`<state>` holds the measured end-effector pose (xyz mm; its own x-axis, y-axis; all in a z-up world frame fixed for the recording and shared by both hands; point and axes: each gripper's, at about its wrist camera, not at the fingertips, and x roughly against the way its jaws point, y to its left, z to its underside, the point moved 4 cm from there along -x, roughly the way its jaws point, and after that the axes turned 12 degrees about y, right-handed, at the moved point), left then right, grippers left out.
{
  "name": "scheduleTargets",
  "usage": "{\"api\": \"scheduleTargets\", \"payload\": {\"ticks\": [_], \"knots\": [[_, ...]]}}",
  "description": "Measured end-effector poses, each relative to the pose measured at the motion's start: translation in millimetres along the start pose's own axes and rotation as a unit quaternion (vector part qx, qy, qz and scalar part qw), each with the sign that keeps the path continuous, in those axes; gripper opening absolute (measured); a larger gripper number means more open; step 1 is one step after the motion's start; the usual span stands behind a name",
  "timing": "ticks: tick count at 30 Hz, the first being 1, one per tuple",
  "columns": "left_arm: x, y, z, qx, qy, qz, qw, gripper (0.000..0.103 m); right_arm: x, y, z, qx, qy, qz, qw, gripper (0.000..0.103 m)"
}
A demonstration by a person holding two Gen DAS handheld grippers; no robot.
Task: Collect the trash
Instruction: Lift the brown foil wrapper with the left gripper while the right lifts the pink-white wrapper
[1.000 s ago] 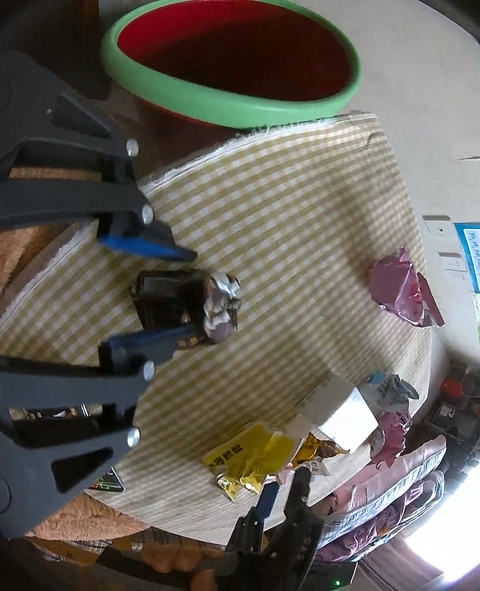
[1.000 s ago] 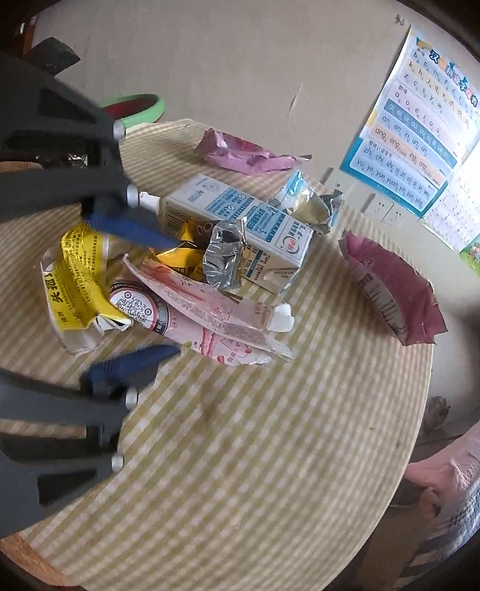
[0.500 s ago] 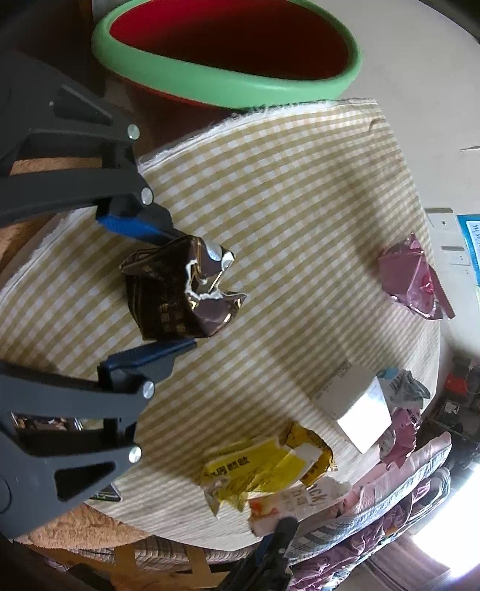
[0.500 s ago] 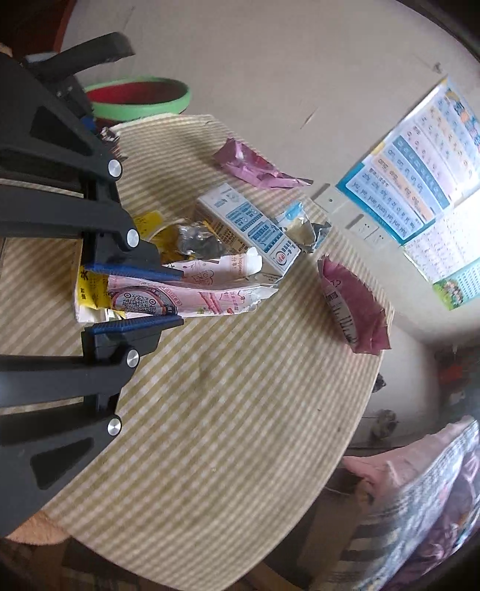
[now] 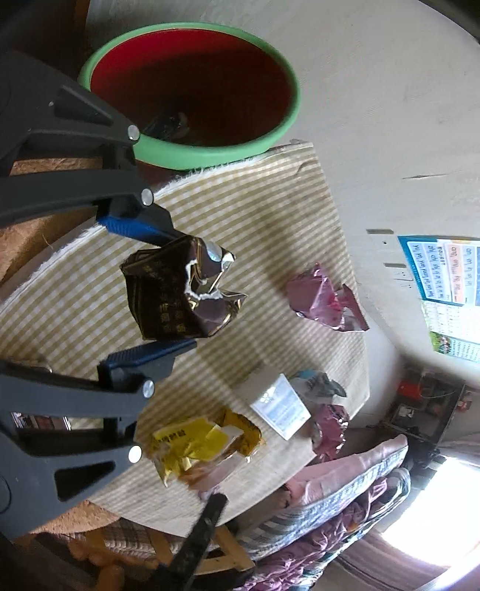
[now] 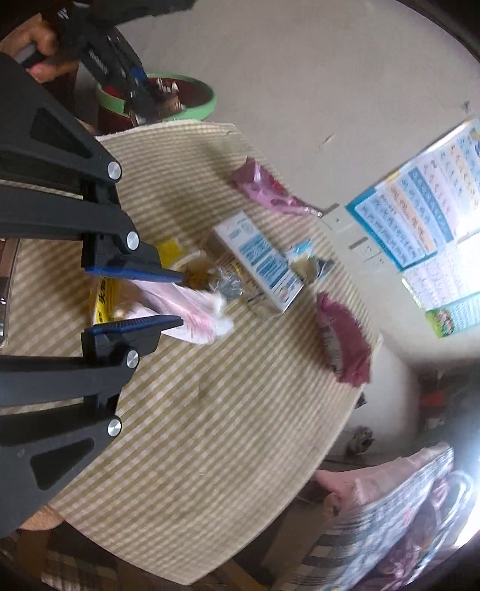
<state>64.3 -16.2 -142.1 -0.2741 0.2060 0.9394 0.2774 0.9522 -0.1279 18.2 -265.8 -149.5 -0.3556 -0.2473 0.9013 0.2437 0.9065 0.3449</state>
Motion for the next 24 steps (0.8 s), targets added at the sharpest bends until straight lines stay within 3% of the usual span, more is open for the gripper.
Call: {"api": "scheduleTargets", "payload": {"ticks": [2, 5, 17, 24], "knots": [[1.9, 2.4, 1.1, 0.003, 0.001, 0.003, 1.0, 0.047, -11.4, -8.6, -2.2, -0.007, 0.019, 0.012, 1.0, 0.052], [-0.5, 4.4, 3.5, 0.009, 0.006, 0.002, 0.9999, 0.047, -16.0, -19.0, -4.8, -0.019, 0.023, 0.015, 0.999, 0.061], [-5.4, 5.8, 8.2, 0.014, 0.017, 0.004, 0.9997, 0.047, -38.2, -22.2, -8.7, -0.1, 0.095, -0.101, 0.985, 0.063], [-6.5, 11.3, 8.1, 0.022, 0.019, 0.002, 0.9996, 0.047, -28.4, -19.2, -12.1, -0.103, 0.083, -0.097, 0.987, 0.063]]}}
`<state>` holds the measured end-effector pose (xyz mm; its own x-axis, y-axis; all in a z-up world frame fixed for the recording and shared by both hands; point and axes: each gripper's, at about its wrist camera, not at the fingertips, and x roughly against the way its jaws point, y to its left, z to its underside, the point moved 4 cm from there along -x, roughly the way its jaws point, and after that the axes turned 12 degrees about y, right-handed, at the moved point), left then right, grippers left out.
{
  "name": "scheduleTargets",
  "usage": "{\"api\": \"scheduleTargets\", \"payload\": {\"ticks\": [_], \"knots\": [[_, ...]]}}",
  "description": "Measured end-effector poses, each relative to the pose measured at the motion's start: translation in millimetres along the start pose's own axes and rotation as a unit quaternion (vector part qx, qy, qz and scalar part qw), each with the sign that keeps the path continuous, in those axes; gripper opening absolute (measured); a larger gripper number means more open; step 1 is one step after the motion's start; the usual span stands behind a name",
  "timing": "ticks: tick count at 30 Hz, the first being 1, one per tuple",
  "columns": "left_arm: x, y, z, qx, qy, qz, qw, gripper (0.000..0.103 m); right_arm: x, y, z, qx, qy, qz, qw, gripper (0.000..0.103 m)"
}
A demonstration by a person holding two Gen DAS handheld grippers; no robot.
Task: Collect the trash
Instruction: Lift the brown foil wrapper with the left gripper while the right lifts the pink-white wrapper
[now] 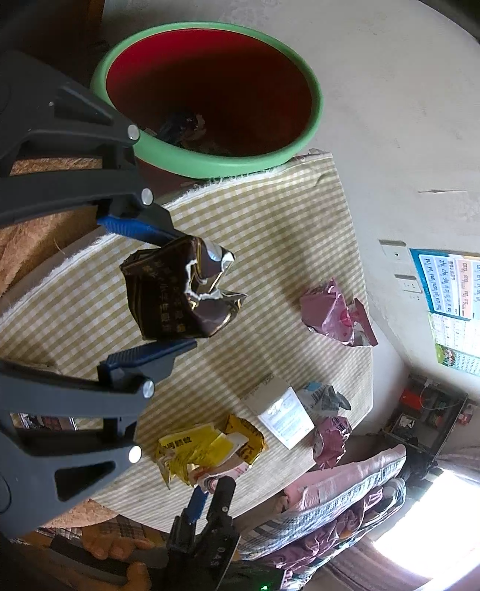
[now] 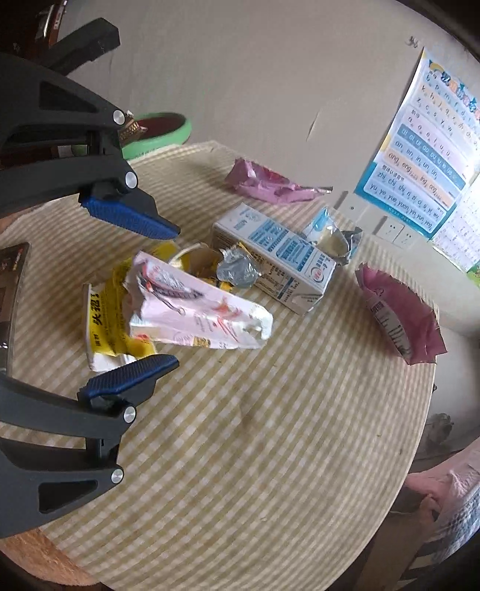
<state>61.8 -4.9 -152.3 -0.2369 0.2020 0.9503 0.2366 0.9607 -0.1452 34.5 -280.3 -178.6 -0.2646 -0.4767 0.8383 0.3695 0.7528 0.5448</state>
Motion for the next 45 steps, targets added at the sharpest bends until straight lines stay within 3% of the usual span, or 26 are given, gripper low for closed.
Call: {"api": "scheduleTargets", "payload": {"ticks": [3, 5, 8, 19, 32, 45], "knots": [[0.9, 0.3, 0.5, -0.001, -0.001, -0.001, 1.0, 0.047, -4.6, -1.0, -4.0, -0.001, -0.002, 0.014, 1.0, 0.06], [1.7, 1.1, 0.3, -0.001, -0.002, -0.002, 1.0, 0.047, -8.6, -0.8, -5.5, 0.001, 0.002, 0.016, 1.0, 0.042], [2.6, 3.4, 0.1, 0.002, -0.003, -0.003, 1.0, 0.047, -3.7, 3.4, -4.3, 0.011, -0.013, 0.022, 1.0, 0.039], [33.1, 0.7, -11.6, -0.009, -0.048, -0.017, 0.9987, 0.047, 46.2, 59.3, 21.0, 0.089, -0.092, 0.014, 0.992, 0.039], [69.5, 29.4, -17.7, 0.005, -0.094, -0.06, 0.9937, 0.047, 38.7, 121.9, 39.3, 0.175, -0.095, 0.028, 0.98, 0.039], [72.6, 59.8, -14.0, 0.029, -0.098, -0.07, 0.9923, 0.047, 18.8, 157.7, 50.4, 0.215, -0.077, 0.036, 0.973, 0.04]]}}
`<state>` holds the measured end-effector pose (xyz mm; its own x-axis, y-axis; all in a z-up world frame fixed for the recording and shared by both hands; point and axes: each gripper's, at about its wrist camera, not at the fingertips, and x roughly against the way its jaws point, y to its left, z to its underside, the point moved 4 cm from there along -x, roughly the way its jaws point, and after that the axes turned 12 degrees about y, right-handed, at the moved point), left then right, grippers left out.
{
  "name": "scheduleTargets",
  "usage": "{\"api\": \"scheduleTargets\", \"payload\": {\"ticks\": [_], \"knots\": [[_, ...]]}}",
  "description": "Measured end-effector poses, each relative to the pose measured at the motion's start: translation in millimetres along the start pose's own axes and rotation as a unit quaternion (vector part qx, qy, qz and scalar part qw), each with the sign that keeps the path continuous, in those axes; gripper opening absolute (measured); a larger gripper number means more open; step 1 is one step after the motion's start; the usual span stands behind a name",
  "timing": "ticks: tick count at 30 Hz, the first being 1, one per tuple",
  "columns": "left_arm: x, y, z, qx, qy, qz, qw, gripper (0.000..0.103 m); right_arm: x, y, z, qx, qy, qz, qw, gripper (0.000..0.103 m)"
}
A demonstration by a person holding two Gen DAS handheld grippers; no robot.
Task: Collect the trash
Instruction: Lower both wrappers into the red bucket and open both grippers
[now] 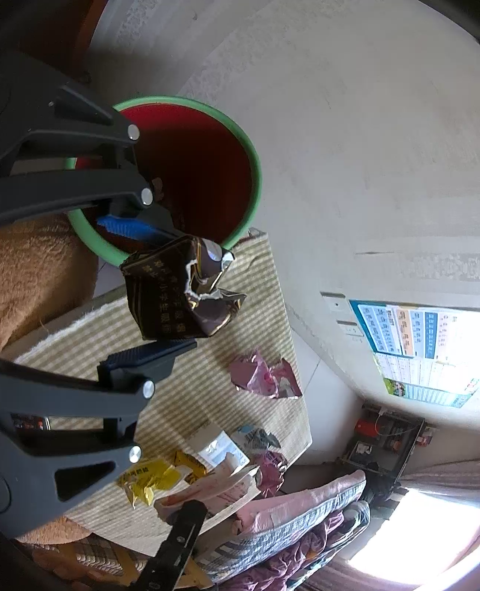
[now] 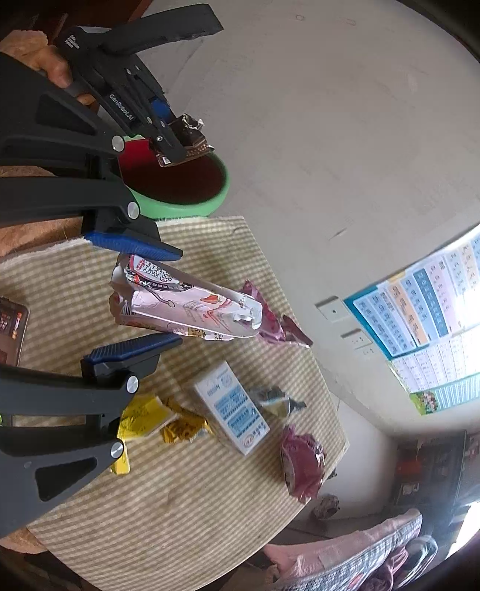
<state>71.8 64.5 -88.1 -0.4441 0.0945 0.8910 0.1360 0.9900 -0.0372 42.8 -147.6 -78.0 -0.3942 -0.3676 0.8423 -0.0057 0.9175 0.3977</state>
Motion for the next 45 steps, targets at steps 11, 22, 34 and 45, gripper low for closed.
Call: {"api": "scheduleTargets", "payload": {"ticks": [11, 22, 34, 45], "knots": [[-11.2, 42.5, 9.8, 0.044, 0.016, -0.016, 0.9988, 0.047, -26.9, 49.6, -2.4, 0.061, 0.022, -0.004, 0.998, 0.04], [-27.0, 115.5, 22.4, 0.112, 0.043, -0.063, 0.9907, 0.047, -78.8, 125.6, -17.1, 0.121, 0.087, -0.096, 0.984, 0.04], [-34.6, 150.9, 36.4, 0.159, 0.061, -0.074, 0.9826, 0.051, -117.0, 171.2, -14.4, 0.166, 0.129, -0.117, 0.971, 0.05], [-31.8, 120.8, 30.0, 0.133, 0.048, -0.053, 0.9885, 0.073, -79.3, 117.8, 1.3, 0.154, 0.085, -0.077, 0.981, 0.059]]}}
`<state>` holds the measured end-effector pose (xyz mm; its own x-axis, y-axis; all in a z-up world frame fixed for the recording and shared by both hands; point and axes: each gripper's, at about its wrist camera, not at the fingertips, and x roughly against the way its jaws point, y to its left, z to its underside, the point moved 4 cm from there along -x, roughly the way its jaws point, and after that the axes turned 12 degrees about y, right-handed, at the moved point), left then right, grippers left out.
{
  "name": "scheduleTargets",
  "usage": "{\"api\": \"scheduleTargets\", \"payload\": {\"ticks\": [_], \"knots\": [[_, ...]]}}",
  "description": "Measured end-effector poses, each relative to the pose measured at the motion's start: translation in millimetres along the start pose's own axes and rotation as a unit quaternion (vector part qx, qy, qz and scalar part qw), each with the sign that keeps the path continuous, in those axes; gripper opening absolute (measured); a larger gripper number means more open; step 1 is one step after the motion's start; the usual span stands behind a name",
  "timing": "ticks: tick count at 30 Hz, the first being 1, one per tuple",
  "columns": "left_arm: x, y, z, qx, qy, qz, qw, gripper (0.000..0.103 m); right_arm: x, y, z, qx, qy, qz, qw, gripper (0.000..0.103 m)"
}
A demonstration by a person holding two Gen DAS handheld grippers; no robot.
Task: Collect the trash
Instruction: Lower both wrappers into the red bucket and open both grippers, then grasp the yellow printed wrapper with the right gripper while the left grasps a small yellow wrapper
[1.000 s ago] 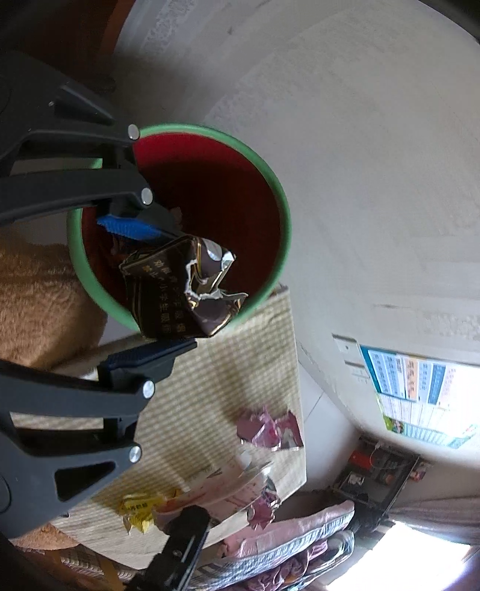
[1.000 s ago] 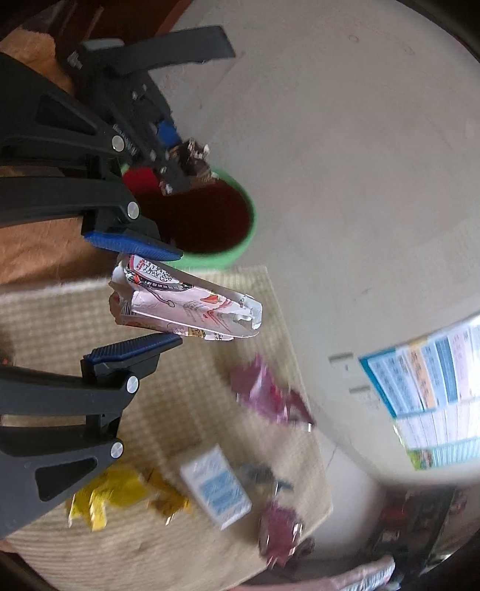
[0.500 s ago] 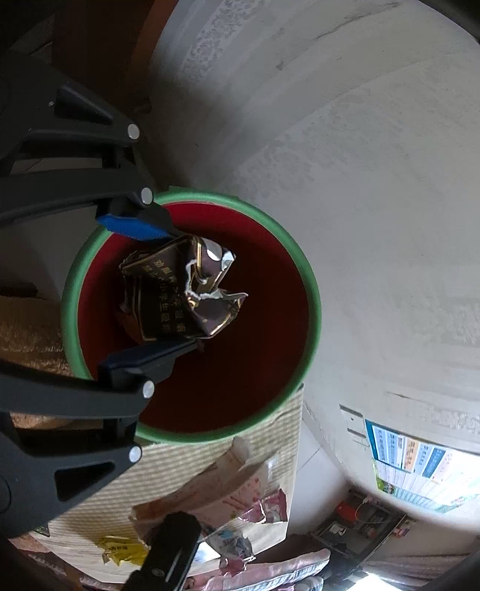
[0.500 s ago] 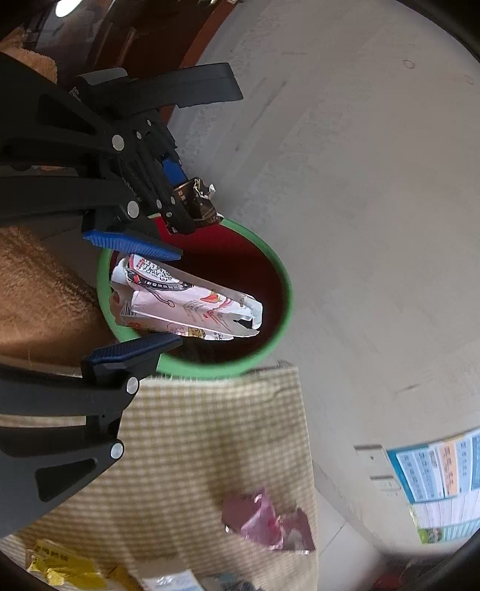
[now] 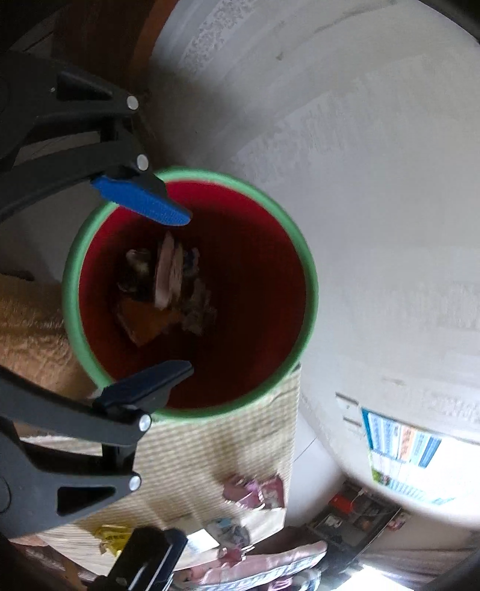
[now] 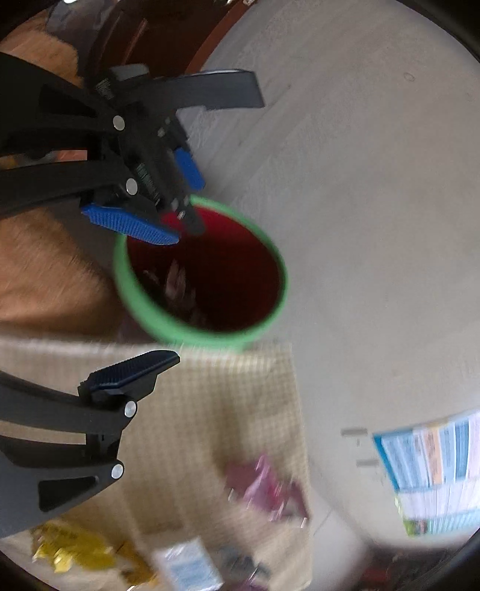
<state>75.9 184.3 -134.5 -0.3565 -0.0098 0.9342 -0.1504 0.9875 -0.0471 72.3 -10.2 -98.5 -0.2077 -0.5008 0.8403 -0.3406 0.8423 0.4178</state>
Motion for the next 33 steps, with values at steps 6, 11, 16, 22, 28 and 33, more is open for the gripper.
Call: {"api": "scheduleTargets", "payload": {"ticks": [6, 11, 16, 22, 28, 33], "knots": [[-1.7, -43.0, 3.9, -0.043, 0.005, 0.012, 0.999, 0.073, 48.3, -83.1, 36.7, -0.072, -0.03, 0.103, 0.992, 0.059], [0.6, -78.5, 9.5, -0.084, 0.008, 0.021, 0.9962, 0.073, 62.1, -146.4, 67.0, -0.116, -0.009, 0.197, 0.974, 0.062], [5.4, -116.5, 15.2, -0.126, 0.008, 0.033, 0.9915, 0.073, 34.8, -186.1, 99.3, -0.141, 0.051, 0.21, 0.966, 0.064], [11.0, -164.9, 24.6, -0.183, 0.008, 0.045, 0.982, 0.073, 17.6, -190.9, 123.0, -0.149, 0.047, 0.19, 0.969, 0.045], [9.3, -221.4, 33.8, -0.238, 0.019, 0.073, 0.9683, 0.073, 49.2, -205.1, 141.0, -0.222, -0.007, 0.118, 0.968, 0.042], [0.7, -276.3, 43.2, -0.284, 0.037, 0.104, 0.9524, 0.072, 92.0, -216.9, 150.6, -0.253, -0.066, 0.063, 0.963, 0.043]]}}
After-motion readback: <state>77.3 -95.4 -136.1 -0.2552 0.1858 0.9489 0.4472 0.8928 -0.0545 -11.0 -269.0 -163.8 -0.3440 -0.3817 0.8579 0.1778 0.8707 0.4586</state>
